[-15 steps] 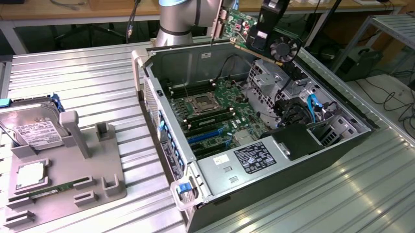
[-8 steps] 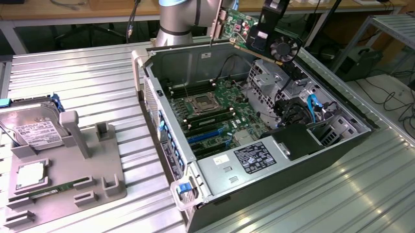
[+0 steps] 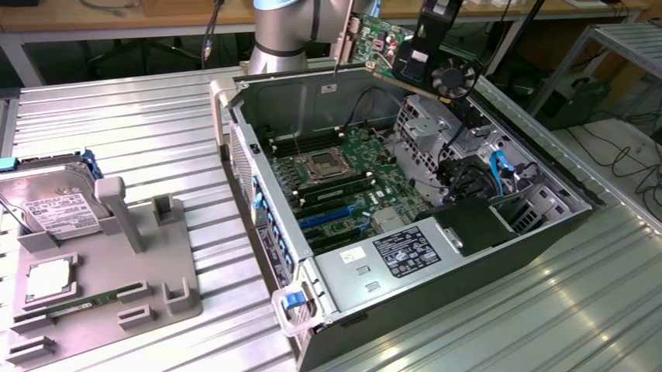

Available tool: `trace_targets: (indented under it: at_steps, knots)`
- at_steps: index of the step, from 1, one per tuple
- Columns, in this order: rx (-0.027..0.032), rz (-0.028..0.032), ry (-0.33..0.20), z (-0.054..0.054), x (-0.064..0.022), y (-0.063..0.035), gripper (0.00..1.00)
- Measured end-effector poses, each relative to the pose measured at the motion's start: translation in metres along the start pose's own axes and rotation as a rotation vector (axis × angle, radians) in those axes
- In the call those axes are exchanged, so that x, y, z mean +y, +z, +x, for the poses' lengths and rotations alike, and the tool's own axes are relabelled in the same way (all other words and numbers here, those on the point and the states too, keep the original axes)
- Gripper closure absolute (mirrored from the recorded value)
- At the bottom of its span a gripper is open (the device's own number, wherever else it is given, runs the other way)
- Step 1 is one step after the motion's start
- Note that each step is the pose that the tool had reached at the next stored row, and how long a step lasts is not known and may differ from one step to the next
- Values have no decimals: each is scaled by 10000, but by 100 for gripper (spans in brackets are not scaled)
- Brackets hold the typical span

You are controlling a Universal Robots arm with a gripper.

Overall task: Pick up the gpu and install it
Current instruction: 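Insert the gpu into the slot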

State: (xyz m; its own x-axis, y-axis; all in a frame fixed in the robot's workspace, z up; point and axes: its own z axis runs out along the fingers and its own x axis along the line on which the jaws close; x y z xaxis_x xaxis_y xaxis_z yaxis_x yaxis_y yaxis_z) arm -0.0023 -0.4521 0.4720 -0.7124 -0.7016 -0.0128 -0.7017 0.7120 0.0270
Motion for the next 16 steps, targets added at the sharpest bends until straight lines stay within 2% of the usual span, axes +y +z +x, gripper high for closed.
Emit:
trace_targets:
  at_steps: [16]
  knots:
    - [26,-10,-909,5,1,-1,72]
